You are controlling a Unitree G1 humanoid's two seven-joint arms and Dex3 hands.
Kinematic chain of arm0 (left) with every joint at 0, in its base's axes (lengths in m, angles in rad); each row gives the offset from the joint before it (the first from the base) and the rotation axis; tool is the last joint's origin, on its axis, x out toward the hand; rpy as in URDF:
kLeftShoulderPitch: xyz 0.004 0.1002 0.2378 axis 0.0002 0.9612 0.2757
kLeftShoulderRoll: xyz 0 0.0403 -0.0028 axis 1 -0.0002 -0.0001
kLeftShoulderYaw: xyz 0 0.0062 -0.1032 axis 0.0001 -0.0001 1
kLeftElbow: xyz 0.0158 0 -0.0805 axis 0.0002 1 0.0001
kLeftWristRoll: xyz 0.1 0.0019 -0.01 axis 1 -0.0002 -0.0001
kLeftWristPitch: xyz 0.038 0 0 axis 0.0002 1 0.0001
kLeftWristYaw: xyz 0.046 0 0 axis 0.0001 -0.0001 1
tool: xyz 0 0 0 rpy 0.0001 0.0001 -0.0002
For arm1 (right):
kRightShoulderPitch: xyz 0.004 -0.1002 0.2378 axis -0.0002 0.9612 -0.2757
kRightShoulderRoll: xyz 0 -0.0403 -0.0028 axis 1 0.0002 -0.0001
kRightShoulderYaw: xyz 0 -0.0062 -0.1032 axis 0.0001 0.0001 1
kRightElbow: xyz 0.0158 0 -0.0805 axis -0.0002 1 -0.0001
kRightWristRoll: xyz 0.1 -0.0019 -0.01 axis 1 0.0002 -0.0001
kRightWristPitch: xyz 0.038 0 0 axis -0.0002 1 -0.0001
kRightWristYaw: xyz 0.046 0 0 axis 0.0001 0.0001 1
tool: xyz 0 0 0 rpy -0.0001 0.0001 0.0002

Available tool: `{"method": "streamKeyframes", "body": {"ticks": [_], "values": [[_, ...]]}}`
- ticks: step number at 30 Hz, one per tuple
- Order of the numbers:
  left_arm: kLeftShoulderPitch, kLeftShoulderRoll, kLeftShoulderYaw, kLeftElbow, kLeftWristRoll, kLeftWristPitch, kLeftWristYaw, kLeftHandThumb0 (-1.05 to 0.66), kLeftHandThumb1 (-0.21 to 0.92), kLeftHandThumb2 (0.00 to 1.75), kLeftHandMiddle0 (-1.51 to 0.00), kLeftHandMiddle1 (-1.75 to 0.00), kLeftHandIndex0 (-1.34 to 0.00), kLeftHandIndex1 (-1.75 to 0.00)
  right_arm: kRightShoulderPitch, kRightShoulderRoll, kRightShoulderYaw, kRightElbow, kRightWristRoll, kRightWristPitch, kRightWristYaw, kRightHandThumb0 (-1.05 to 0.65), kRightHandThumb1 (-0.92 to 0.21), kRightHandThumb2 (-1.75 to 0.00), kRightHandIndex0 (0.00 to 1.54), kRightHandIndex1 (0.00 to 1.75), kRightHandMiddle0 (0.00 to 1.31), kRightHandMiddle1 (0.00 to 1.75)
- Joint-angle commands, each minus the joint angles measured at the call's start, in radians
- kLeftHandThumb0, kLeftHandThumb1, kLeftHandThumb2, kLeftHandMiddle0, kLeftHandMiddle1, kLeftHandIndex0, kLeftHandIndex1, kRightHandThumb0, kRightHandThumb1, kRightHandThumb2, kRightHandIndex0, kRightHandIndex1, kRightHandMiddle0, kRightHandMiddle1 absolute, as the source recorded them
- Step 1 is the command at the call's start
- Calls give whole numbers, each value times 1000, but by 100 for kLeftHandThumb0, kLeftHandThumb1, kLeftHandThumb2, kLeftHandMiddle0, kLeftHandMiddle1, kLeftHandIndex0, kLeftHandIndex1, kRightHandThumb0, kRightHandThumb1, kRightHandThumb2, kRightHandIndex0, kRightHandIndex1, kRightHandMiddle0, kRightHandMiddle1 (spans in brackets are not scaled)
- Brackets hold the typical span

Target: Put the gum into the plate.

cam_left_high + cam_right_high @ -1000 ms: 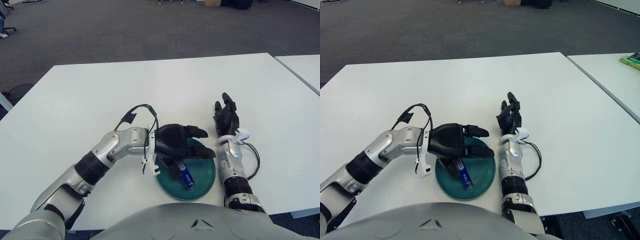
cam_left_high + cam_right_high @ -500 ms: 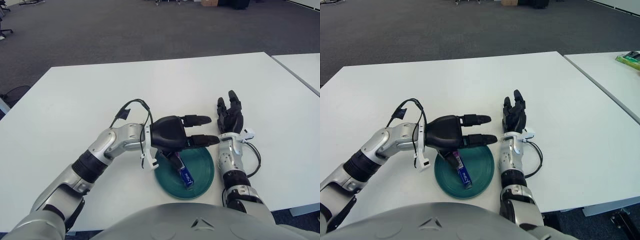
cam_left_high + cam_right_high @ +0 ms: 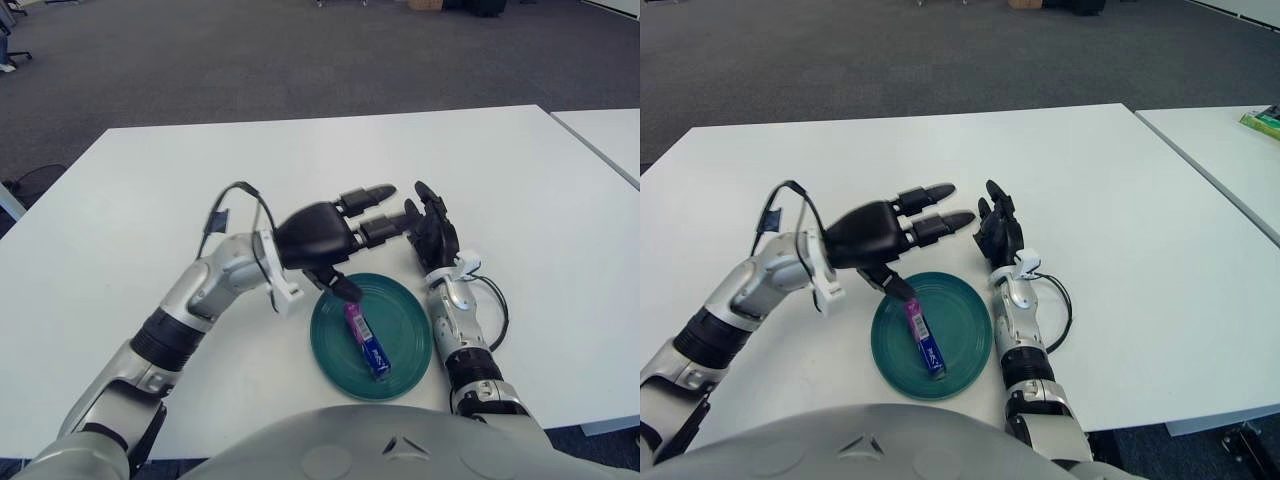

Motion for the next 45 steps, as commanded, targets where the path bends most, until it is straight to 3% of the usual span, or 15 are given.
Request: {"method": "streamKeyframes", "body": {"ticks": [1,3,5,7,11,14,18,22,32,38,45], "values": [[31,31,75,64,-153,5,-14,-105,92,55,0,0,0,0,101,7,-23,174,-18,140,-63,-76,-92,-96,13,0,0,30],[59,6,87,106,-208,45,-14,-105,92,55,0,0,0,0,102,9,-27,179,-25,134,-80,-77,-92,-94,14,0,0,31],[213,-128,128,93,-372,179,64,-105,92,56,0,0,0,0,105,10,-31,185,-37,122,-99,-78,-92,-92,15,1,0,34],[269,-212,147,92,-468,260,105,-105,92,58,0,0,0,0,108,9,-33,186,-43,116,-105,-79,-92,-90,16,1,0,37],[326,-343,186,141,-733,252,79,-105,92,65,0,0,0,0,112,2,-34,189,-48,107,-104,-80,-92,-88,18,2,0,43],[354,-383,212,164,-826,265,44,-105,92,73,0,0,0,0,112,0,-35,191,-50,104,-103,-81,-92,-87,19,2,0,45],[439,-510,244,123,-1017,384,103,-105,92,82,0,0,0,0,118,-5,-35,181,-56,105,-96,-81,-92,-87,20,2,0,46],[504,-539,263,63,-971,444,218,-105,92,91,0,0,0,0,120,-6,-34,176,-58,107,-89,-81,-92,-87,20,2,0,45],[592,-527,242,-50,-719,646,410,-105,92,102,0,0,0,0,106,-11,-37,191,-63,111,-87,-81,-92,-88,20,1,0,43],[613,-542,228,-44,-662,690,432,-105,92,104,0,0,0,0,105,-14,-36,190,-62,112,-82,-81,-92,-88,20,1,0,43],[616,-573,237,13,-674,699,411,-104,92,107,0,0,0,0,107,-25,-27,194,-83,97,-87,-83,-92,-88,19,0,0,41]]}}
